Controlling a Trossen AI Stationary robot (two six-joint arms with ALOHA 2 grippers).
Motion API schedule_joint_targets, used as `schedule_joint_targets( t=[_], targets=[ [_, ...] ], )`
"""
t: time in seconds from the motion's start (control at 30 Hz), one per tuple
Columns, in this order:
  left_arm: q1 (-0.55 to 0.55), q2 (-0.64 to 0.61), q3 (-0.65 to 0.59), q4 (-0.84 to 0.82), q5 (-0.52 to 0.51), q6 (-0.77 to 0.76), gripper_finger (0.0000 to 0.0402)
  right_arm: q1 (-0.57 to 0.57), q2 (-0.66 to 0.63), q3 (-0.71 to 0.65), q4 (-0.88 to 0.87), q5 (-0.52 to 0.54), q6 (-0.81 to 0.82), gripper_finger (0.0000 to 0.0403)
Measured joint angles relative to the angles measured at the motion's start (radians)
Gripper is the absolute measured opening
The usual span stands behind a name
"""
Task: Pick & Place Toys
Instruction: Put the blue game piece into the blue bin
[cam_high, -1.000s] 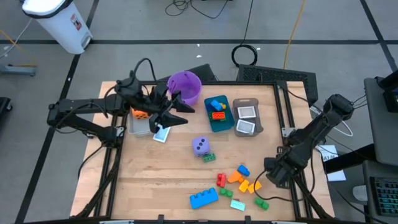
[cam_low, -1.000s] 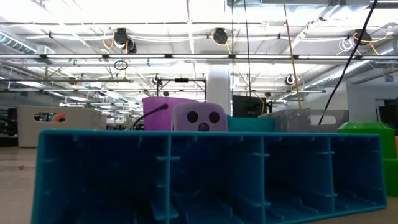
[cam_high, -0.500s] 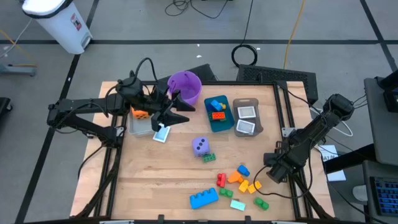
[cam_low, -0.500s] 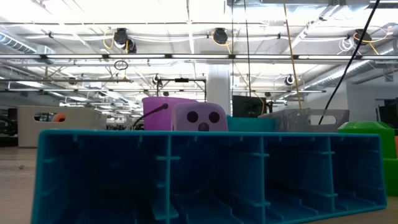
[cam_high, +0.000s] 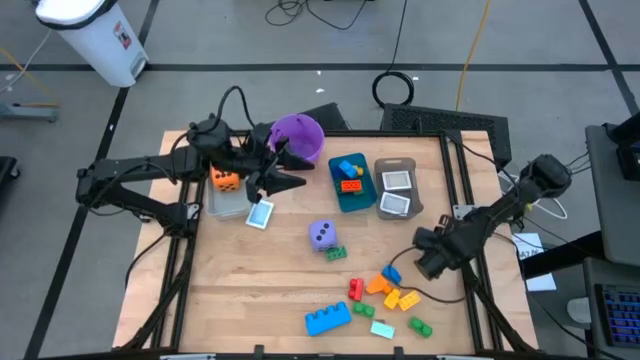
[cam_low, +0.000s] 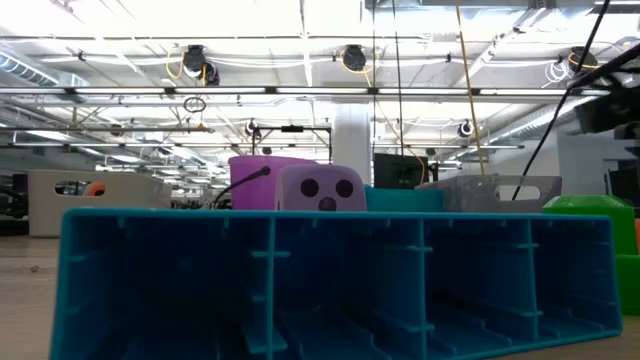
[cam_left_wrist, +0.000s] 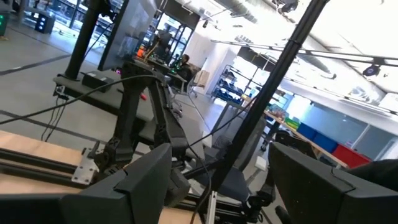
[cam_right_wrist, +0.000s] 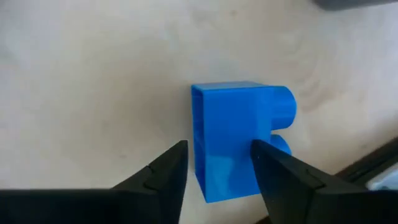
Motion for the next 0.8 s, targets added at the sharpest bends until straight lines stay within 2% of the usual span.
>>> schedule_joint_targets(
  t=[0.23,0.5,0.8],
  targets=[
    [0.003,0.000,0.000,-0.001,0.002,0.003,0.0273,-0.099,0.039,0.000,-0.010,0.002,-0.043,0.0092],
    [0.003,0.000,0.000,-0.030,0.003,0.019,0.0273,-0.159,0.015,0.004,-0.010,-0.005,-0.052,0.0012],
    [0.003,0.000,0.000,-0.030,0.002,0.050,0.0273,-0.161,-0.051,0.091,-0.028,-0.001,-0.056,0.0000]
  ],
)
